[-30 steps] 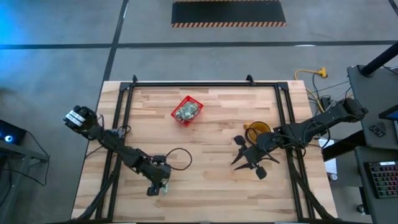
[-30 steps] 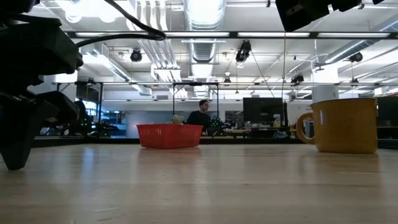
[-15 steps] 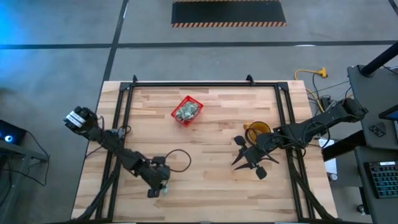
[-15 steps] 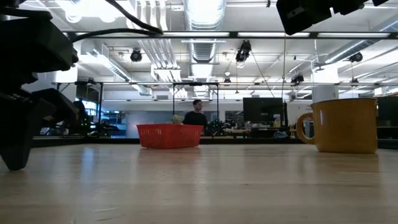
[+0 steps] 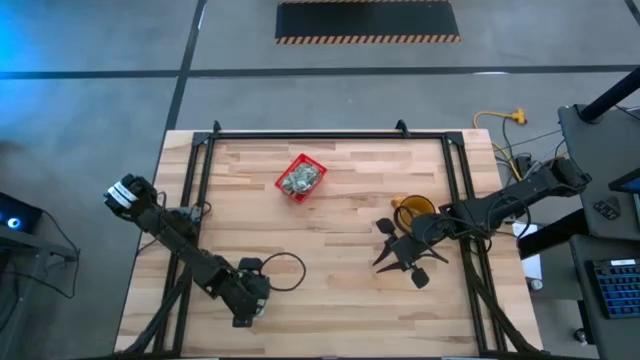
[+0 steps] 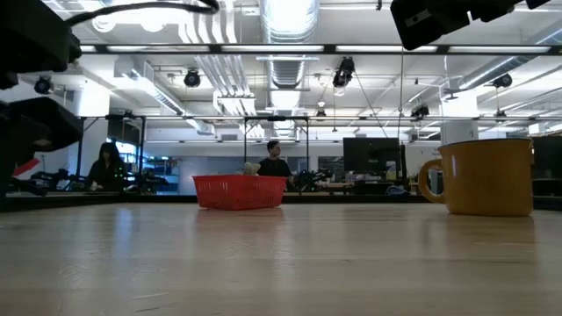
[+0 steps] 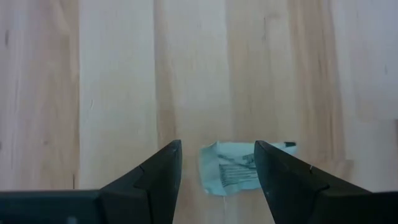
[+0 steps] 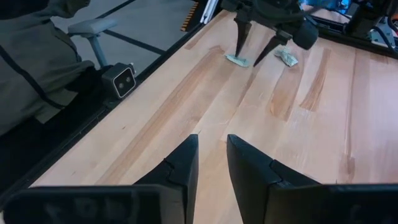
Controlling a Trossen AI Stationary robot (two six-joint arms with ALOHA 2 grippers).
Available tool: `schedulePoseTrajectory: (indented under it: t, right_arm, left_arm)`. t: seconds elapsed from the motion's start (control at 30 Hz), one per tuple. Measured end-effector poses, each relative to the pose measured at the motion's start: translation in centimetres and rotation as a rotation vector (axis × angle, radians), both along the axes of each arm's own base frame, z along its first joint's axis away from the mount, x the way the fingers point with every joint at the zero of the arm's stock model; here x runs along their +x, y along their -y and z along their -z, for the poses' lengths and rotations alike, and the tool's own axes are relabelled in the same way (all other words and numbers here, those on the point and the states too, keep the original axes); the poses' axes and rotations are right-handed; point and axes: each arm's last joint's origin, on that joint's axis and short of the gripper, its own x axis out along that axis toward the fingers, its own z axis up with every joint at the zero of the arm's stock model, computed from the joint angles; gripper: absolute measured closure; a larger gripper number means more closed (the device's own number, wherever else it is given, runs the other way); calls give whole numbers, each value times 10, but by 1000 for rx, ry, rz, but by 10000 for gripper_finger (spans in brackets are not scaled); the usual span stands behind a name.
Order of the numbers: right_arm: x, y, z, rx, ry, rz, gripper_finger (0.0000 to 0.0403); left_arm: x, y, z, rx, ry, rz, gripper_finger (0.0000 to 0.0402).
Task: Pick and place Stevia / Truvia into bins
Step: Put the white stevia packet into the red bin
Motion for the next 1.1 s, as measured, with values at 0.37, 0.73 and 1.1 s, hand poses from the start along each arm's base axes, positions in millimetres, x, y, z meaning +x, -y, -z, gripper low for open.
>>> schedulePoseTrajectory:
  t: [0.37,0.73,1.1]
  right_arm:
    - [-2,1,6,-6,-17,0,324]
    - [-3,1,11,-9,-25,0,333]
    - [-3,1,11,-9,-26,1,326]
  left_arm:
    - [9,21,9,67,-53,-25,217]
    - [34,47,1,195,-196,13,239]
    - [31,45,-1,206,-213,41,355]
